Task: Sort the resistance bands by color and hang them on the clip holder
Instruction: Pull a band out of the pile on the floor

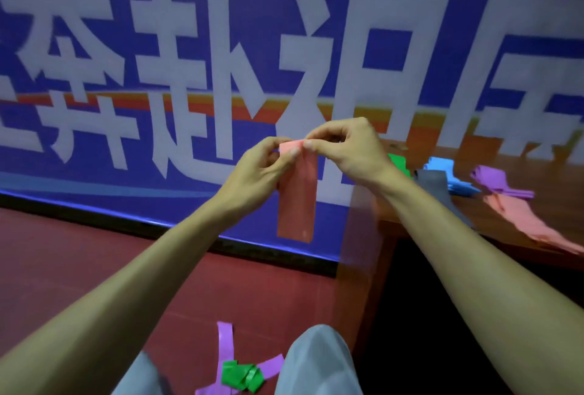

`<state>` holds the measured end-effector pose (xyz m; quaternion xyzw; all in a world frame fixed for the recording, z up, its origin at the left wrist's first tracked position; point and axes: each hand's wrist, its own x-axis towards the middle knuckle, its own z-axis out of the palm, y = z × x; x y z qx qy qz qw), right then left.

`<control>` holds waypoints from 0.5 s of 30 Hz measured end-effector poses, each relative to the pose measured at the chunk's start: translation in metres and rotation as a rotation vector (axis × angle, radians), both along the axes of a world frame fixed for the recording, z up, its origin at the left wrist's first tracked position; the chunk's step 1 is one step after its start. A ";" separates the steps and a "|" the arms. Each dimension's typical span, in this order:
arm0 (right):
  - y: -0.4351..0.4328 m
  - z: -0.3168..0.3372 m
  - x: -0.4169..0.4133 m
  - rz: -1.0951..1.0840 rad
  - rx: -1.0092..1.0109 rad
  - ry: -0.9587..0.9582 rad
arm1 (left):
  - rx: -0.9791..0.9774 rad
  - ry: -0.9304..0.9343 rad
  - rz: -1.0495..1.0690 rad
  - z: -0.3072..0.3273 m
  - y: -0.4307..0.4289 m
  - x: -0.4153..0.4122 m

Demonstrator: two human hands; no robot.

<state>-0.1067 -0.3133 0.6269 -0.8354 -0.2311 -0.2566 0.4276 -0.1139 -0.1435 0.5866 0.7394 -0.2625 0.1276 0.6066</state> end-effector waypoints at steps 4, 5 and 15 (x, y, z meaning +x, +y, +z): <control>-0.035 0.026 -0.022 -0.055 0.106 -0.025 | 0.085 0.027 -0.096 0.017 -0.028 -0.012; -0.044 0.033 -0.028 -0.062 0.115 -0.023 | 0.110 0.016 -0.113 0.020 -0.036 -0.014; -0.141 0.068 -0.075 -0.245 0.194 0.008 | 0.234 -0.012 -0.209 0.042 -0.130 -0.041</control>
